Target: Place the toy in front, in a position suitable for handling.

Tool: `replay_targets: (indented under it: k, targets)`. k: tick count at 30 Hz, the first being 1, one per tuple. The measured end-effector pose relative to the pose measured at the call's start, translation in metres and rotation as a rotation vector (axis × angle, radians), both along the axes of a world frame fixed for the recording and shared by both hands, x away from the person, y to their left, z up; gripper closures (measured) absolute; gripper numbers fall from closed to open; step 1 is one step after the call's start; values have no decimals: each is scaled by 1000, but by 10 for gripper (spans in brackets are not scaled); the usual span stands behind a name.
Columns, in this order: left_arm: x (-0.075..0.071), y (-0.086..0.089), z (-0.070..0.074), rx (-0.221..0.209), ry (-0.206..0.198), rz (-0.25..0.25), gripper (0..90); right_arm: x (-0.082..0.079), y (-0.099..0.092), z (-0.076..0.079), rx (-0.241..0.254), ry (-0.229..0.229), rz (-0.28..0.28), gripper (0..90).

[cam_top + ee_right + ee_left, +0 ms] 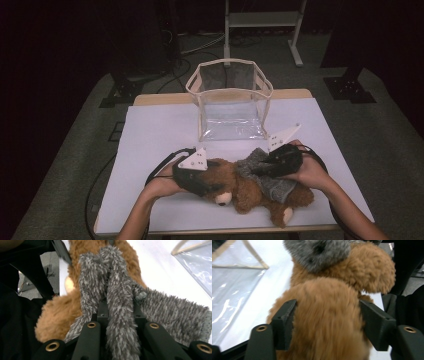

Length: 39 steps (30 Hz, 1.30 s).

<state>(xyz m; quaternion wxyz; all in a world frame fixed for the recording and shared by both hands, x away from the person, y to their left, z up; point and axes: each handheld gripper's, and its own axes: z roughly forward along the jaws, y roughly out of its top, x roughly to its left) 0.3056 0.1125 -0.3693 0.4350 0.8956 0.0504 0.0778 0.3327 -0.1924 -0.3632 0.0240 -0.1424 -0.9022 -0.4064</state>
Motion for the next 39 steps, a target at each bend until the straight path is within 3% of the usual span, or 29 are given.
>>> replay_targets:
  k: [3, 6, 8, 11, 17, 20, 22, 26, 29, 31, 35, 39]
  targets:
    - [1, 11, 3, -7, 22, 40, 274, -3, -10, -2, 3, -3, -20, 748]
    - [5, 20, -4, -14, 56, 70, 261, -5, -14, -1, 0, -10, -33, 747]
    - [8, 23, -11, -47, 72, 68, 328, -5, -15, -1, -2, -11, -37, 747]
    - [8, 21, -16, -63, 68, 61, 414, -5, -14, 3, -16, -4, -32, 746]
    - [9, 11, -13, -53, 24, 47, 467, 2, -9, 42, -30, -62, -16, 746]
    - [9, 6, -11, -35, 5, 33, 470, 7, 8, 61, -19, -81, 11, 745]
    - [8, 5, -11, -35, 3, 30, 470, 9, 25, 65, -36, -91, 35, 744]
    - [7, 7, -12, -30, -3, 33, 468, 15, 54, 49, -106, -71, 80, 744]
    - [7, 8, -13, -26, 0, 37, 468, 15, 53, 31, -153, -48, 75, 744]
    - [7, 7, -13, -37, 2, 30, 468, 12, 43, 24, -143, -31, 61, 744]
    - [5, 3, -12, -32, -9, 20, 474, 4, 30, 26, -132, -41, 48, 743]
    - [4, 3, -11, -25, -19, 25, 476, 4, 43, 36, -129, -70, 70, 742]
